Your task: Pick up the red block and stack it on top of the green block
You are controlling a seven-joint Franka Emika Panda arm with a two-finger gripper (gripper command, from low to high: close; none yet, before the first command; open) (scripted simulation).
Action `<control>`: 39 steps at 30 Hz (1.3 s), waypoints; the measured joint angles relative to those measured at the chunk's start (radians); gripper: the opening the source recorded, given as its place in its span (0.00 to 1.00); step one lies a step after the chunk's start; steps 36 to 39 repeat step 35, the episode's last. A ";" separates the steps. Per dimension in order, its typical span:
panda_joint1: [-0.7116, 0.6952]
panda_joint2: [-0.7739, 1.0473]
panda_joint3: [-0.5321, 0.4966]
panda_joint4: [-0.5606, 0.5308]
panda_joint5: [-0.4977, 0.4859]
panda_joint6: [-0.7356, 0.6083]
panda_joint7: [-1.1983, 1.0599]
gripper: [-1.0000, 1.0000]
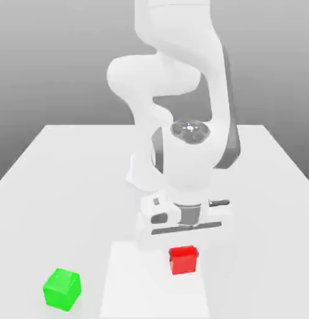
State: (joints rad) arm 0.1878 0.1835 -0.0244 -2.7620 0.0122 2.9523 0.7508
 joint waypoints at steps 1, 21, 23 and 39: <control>0.002 -0.022 -0.003 -0.002 -0.004 -0.019 0.003 0.00; -0.258 -0.102 -0.139 0.195 -0.002 -0.305 -0.299 0.00; -0.297 -0.087 -0.155 0.232 0.011 -0.328 -0.359 0.00; -0.382 0.093 -0.145 0.304 0.104 -0.224 -0.511 1.00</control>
